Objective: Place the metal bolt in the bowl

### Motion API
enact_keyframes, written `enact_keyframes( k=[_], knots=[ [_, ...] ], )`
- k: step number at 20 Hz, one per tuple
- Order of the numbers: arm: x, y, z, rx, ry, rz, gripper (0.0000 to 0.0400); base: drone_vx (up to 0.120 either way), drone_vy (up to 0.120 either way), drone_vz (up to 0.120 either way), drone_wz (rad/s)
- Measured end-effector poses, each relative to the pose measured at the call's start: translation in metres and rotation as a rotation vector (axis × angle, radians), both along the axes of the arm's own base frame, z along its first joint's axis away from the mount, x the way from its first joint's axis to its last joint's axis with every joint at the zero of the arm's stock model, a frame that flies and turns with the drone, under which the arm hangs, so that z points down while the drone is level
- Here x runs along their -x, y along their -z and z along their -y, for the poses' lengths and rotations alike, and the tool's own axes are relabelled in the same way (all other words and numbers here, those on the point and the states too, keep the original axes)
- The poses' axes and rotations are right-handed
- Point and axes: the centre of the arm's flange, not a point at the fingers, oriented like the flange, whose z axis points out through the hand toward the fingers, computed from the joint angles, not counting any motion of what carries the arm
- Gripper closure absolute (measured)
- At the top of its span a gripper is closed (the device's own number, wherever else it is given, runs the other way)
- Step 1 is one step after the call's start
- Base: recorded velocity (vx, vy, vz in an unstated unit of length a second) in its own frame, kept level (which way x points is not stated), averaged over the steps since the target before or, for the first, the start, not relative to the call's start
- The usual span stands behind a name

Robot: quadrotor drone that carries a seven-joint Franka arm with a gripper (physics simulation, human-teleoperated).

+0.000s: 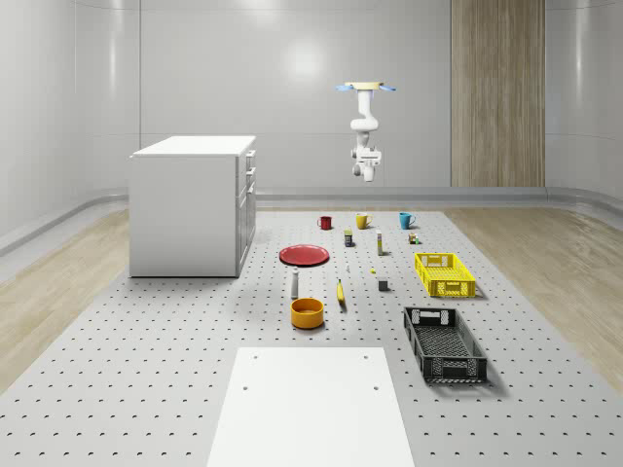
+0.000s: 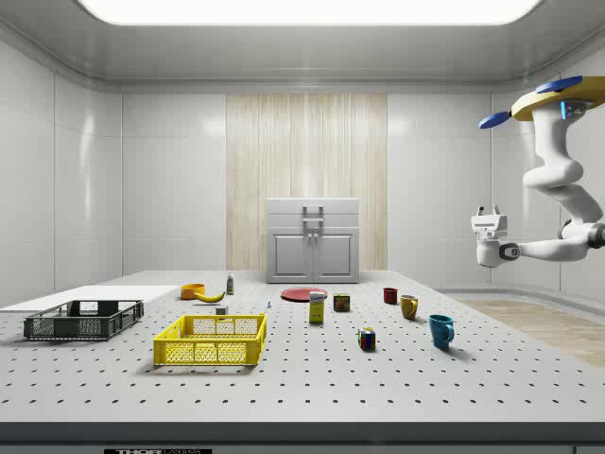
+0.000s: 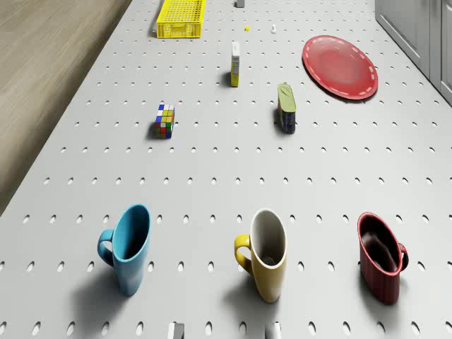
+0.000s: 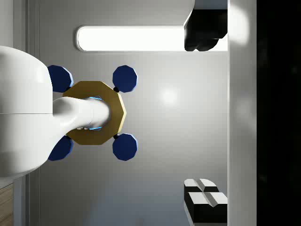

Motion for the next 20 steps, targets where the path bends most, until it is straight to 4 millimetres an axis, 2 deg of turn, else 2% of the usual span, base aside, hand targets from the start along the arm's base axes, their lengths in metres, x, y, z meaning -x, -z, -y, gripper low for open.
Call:
enact_keyframes(
  k=[10, 16, 20],
  knots=[
    [0.002, -0.066, 0.0, 0.0, 0.0, 0.008, 0.0, 0.0, 0.0, 0.0, 0.0],
    [0.001, -0.085, 0.0, 0.0, 0.0, 0.013, 0.0, 0.0, 0.0, 0.0, 0.0],
    [0.0, -0.09, 0.0, 0.0, 0.0, 0.016, 0.0, 0.0, -0.12, 0.0, 0.0]
  ],
)
